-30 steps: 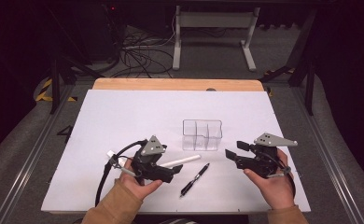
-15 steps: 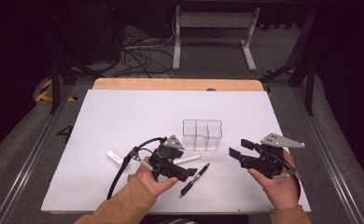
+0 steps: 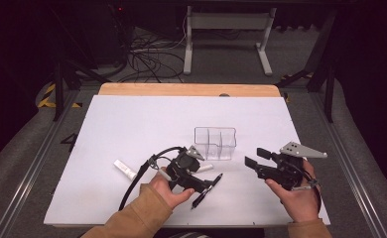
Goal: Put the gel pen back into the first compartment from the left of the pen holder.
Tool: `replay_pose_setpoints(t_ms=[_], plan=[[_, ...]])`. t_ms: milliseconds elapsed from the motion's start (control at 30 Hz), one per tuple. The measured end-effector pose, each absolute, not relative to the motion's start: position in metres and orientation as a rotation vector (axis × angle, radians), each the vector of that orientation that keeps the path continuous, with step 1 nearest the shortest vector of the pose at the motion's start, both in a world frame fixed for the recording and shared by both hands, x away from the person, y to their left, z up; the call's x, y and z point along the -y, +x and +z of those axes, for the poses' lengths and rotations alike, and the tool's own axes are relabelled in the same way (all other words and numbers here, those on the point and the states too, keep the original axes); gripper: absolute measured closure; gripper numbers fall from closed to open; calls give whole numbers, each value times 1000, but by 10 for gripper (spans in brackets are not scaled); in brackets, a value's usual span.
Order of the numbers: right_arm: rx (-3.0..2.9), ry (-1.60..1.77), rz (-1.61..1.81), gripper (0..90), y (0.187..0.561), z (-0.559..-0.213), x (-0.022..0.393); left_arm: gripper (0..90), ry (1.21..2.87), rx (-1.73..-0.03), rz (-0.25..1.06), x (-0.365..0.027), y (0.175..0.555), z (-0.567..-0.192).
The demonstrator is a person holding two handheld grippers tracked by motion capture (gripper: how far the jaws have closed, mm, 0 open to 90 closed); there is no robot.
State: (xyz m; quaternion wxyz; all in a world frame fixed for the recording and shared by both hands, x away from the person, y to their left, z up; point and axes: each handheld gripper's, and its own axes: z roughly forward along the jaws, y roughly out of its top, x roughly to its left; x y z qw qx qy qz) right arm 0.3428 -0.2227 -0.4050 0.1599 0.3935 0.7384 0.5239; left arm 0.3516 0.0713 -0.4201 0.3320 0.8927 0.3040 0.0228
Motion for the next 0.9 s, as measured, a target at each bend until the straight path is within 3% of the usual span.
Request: replay_pose_setpoints(t_ms=[633, 900], plan=[[-2111, 1117, 1494, 398, 341, -405, 222, 370, 2522, -882, 6, -31, 362, -432], [-2083, 1117, 1521, 400, 340, -404, 225, 435, 2588, -908, 38, -22, 366, -441]])
